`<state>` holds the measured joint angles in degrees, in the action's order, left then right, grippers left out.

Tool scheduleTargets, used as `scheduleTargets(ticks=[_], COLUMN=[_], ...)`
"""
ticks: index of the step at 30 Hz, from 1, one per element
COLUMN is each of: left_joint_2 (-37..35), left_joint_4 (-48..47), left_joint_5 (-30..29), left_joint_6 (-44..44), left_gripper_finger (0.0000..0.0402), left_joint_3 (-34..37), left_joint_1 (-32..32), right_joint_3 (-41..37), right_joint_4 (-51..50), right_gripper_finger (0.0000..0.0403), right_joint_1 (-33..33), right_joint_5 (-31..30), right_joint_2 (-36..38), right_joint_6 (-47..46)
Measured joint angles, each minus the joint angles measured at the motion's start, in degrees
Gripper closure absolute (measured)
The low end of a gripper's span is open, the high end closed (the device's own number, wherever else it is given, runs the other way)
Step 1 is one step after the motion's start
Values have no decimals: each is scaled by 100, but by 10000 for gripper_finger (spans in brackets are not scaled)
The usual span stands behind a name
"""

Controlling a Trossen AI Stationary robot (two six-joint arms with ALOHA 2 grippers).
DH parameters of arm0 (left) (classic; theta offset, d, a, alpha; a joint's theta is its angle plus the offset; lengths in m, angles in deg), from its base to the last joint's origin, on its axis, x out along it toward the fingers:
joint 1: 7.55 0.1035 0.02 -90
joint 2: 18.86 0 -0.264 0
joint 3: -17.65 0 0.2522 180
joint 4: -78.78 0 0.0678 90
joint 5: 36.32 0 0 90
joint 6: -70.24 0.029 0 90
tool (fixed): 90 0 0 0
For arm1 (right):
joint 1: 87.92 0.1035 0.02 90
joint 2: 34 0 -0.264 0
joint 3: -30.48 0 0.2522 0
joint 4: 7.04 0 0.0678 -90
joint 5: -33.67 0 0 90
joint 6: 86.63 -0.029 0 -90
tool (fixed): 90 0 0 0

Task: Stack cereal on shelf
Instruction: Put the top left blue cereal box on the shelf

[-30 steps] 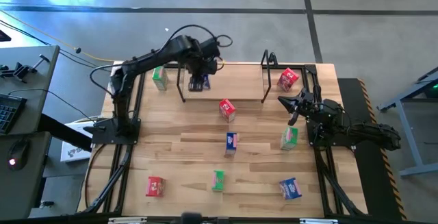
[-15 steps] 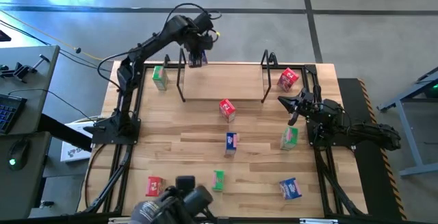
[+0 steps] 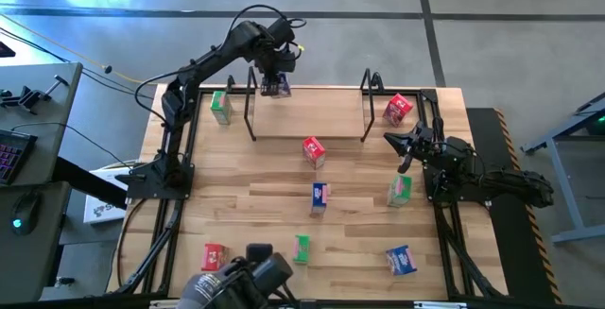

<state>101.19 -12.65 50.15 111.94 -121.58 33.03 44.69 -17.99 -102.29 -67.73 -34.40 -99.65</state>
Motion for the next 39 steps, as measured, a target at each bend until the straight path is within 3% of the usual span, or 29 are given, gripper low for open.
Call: scheduleTargets(ticks=[18, 39], left_joint_2=[413, 145], left_joint_4=[-7, 123], left_joint_5=[112, -125], left_joint_6=[14, -114], left_gripper_finger=[239, 185], left_joint_3=[0, 4], left_joint_1=[15, -74], right_joint_3=[1, 1], right_joint_4=[0, 0], right_gripper_finger=[403, 403], right_joint_1=[0, 0], right_joint_5=[0, 0], right_joint_2=[0, 0], right_joint_6=[0, 0])
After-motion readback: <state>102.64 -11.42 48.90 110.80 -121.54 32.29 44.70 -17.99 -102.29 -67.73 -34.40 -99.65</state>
